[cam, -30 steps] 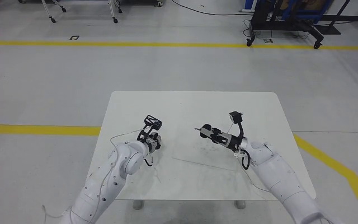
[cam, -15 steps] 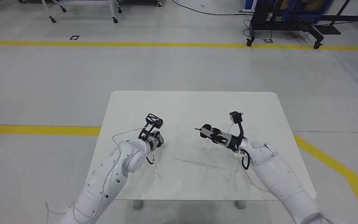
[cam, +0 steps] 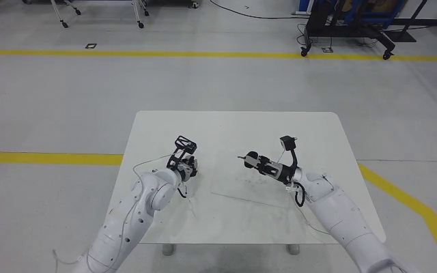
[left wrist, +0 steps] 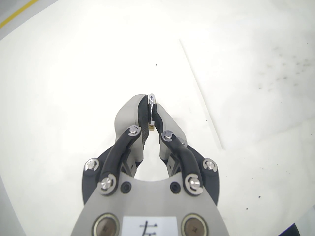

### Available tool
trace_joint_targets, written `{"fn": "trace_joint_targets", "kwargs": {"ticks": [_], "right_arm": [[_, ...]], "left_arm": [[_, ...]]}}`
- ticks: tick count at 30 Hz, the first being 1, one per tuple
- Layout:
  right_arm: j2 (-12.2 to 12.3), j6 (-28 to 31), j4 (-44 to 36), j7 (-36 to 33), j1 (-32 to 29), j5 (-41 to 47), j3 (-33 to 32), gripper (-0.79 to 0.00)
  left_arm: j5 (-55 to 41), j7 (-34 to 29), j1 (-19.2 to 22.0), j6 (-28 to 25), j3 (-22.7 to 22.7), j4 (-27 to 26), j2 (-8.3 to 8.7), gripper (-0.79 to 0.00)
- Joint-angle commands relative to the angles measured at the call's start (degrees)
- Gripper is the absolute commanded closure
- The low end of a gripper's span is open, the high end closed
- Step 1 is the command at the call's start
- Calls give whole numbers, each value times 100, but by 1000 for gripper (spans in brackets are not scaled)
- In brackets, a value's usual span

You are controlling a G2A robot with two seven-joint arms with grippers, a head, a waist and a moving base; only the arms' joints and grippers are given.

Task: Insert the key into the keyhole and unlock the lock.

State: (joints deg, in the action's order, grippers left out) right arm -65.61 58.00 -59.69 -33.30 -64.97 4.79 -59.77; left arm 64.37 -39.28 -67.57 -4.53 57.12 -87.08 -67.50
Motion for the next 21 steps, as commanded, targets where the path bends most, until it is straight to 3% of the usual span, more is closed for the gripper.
{"fn": "trace_joint_targets", "kwargs": {"ticks": [1, 21], "right_arm": [[0, 0, 0, 0, 0, 0, 0, 0], [0, 0, 0, 0, 0, 0, 0, 0]], "left_arm": [[-1, -67, 25, -113, 6, -15, 1, 0], [209, -397, 222, -188, -47, 261, -65, 0]]}}
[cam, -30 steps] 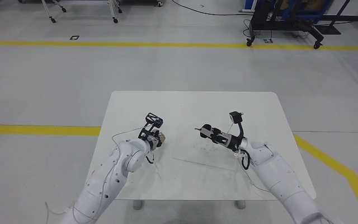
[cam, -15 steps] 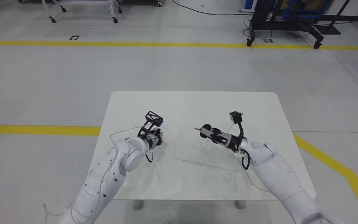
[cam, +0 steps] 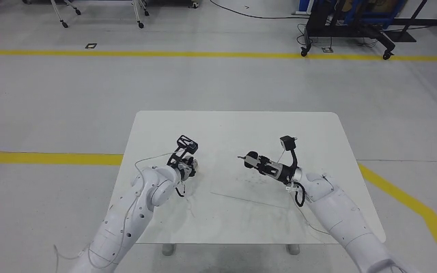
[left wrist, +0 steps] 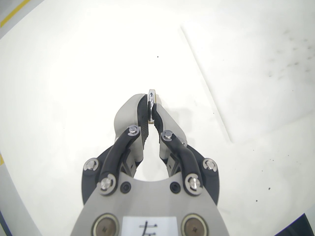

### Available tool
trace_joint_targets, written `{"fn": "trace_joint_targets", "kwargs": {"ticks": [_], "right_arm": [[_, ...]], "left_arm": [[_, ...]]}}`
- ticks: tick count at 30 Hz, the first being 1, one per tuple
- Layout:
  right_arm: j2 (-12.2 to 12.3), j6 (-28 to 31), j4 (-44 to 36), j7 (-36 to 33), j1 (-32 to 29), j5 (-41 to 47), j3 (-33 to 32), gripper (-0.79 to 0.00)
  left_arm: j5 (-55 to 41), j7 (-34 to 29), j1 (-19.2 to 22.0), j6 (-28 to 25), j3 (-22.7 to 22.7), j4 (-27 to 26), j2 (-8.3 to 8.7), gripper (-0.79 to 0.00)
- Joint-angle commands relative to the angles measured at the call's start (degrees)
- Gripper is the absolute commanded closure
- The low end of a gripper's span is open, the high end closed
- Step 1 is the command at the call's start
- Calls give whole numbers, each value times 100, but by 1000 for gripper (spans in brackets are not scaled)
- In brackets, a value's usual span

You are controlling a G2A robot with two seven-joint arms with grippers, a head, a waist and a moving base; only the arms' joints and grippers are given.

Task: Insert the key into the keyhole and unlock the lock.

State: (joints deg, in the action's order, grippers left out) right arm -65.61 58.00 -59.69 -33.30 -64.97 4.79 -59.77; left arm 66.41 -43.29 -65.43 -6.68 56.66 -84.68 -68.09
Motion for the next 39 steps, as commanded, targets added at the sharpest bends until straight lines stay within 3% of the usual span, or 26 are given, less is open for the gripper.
{"fn": "trace_joint_targets", "kwargs": {"ticks": [1, 7, 11, 19, 26, 28, 39], "right_arm": [[0, 0, 0, 0, 0, 0, 0, 0], [0, 0, 0, 0, 0, 0, 0, 0], [0, 0, 0, 0, 0, 0, 0, 0], [0, 0, 0, 0, 0, 0, 0, 0], [0, 0, 0, 0, 0, 0, 0, 0], [0, 0, 0, 0, 0, 0, 0, 0], [0, 0, 0, 0, 0, 0, 0, 0]], "left_arm": [[14, 10, 15, 46, -7, 35, -11, 0], [6, 37, 72, 78, -49, 89, -49, 0], [-16, 43, 128, 30, -67, 160, -71, -77], [-25, 54, 221, 29, -106, 321, -117, -132], [-35, 85, 264, 35, -124, 427, -151, -105], [-22, 98, 277, 41, -126, 454, -159, 0], [-3, 341, 346, 166, -171, 618, -233, 0]]}}
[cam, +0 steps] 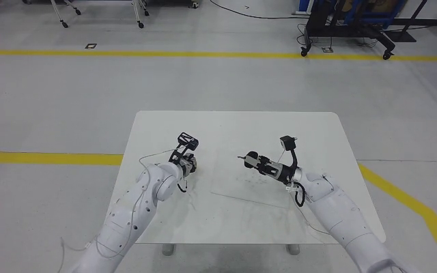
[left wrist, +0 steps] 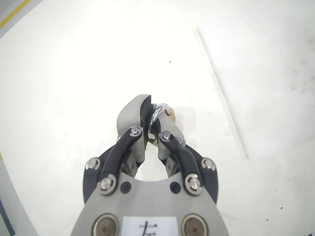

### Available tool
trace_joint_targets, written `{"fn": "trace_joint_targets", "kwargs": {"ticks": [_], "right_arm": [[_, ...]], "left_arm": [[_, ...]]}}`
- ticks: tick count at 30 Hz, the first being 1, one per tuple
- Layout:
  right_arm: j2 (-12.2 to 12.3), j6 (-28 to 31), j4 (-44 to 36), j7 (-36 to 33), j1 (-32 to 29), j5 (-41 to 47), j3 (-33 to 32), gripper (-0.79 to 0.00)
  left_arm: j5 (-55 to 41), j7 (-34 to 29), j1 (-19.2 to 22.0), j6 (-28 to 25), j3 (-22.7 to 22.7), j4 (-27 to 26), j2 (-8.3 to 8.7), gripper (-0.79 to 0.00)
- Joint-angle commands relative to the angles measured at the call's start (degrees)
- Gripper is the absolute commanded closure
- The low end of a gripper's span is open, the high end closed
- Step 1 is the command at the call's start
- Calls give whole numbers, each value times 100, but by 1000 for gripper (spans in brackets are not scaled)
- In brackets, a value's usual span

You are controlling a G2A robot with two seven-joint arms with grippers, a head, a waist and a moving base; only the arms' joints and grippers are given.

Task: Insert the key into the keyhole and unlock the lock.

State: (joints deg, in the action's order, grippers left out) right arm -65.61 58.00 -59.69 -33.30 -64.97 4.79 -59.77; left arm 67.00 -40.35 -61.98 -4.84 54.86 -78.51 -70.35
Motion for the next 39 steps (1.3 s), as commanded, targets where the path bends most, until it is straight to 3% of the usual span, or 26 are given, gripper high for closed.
{"fn": "trace_joint_targets", "kwargs": {"ticks": [1, 12, 21, 23, 28, 36, 39], "right_arm": [[0, 0, 0, 0, 0, 0, 0, 0], [0, 0, 0, 0, 0, 0, 0, 0], [0, 0, 0, 0, 0, 0, 0, 0], [-27, -200, -92, 195, -42, 77, 26, 0], [-79, -271, -184, 556, -6, -42, 49, 0], [-55, -228, -451, 1240, -320, -212, -256, 0], [-46, -76, -611, 1456, -537, -62, -356, 0]], "left_arm": [[-118, 91, 2, -32, 26, -7, -13, 0], [-1172, 220, -63, -696, 536, -537, 26, 0], [-1172, 220, -63, -696, 536, -537, 26, 0], [-1595, 200, -127, -743, 553, -431, 8, 0], [-4357, -819, 381, -993, 723, 579, -125, 0], [-6818, -2317, 1573, -944, 79, 2566, -527, 0], [-7573, -2472, 1977, -752, -142, 3340, -744, 0]]}}
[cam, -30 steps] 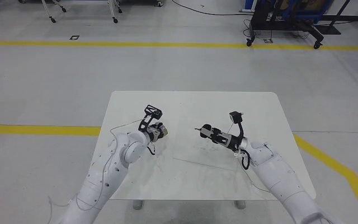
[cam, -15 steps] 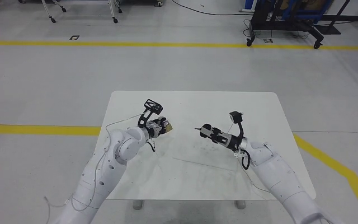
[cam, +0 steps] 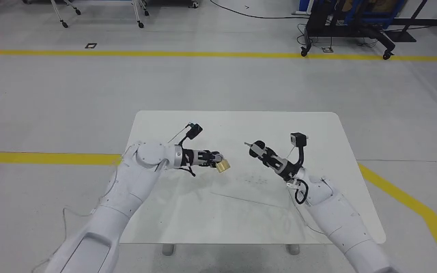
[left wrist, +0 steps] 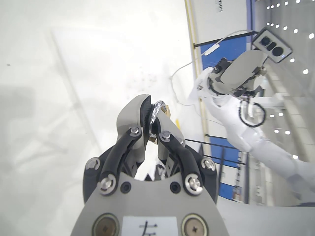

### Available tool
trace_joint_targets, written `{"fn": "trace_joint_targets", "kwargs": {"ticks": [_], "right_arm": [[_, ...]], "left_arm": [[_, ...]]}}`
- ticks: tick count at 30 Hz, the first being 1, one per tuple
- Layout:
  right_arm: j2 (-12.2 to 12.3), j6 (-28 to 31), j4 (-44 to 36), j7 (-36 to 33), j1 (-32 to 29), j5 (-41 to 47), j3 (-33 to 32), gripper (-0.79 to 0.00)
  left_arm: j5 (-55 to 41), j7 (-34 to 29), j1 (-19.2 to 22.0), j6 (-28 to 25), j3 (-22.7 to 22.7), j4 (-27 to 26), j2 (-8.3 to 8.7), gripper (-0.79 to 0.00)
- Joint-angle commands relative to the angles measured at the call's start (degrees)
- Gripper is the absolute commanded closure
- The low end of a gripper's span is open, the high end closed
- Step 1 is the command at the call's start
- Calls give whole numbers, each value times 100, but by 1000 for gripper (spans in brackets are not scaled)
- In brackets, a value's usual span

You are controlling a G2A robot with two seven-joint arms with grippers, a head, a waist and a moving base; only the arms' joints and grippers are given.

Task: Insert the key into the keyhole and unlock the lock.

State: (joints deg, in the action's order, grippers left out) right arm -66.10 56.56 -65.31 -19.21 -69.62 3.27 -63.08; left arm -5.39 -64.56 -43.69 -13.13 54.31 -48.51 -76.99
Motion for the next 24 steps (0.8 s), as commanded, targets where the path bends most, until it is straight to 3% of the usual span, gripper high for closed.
{"fn": "trace_joint_targets", "kwargs": {"ticks": [1, 5, 16, 21, 24], "right_arm": [[9, 115, -84, 68, -130, 187, -56, 0], [35, 144, -301, -179, -273, 705, -49, 0], [35, 144, -301, -179, -273, 705, -49, 0], [38, -11, -431, -123, -305, 434, -98, 0], [43, 26, -600, -37, -373, 26, -168, 0]], "left_arm": [[-537, -100, 265, 106, -157, 565, -153, 0], [-509, -134, 626, 29, -479, 1157, -344, 0], [-642, -207, 547, 80, -468, 1130, -352, 0], [-1371, -833, 461, 659, -234, 1254, -322, 0], [-1975, -1366, 502, 1322, -121, 1401, -352, 0]]}}
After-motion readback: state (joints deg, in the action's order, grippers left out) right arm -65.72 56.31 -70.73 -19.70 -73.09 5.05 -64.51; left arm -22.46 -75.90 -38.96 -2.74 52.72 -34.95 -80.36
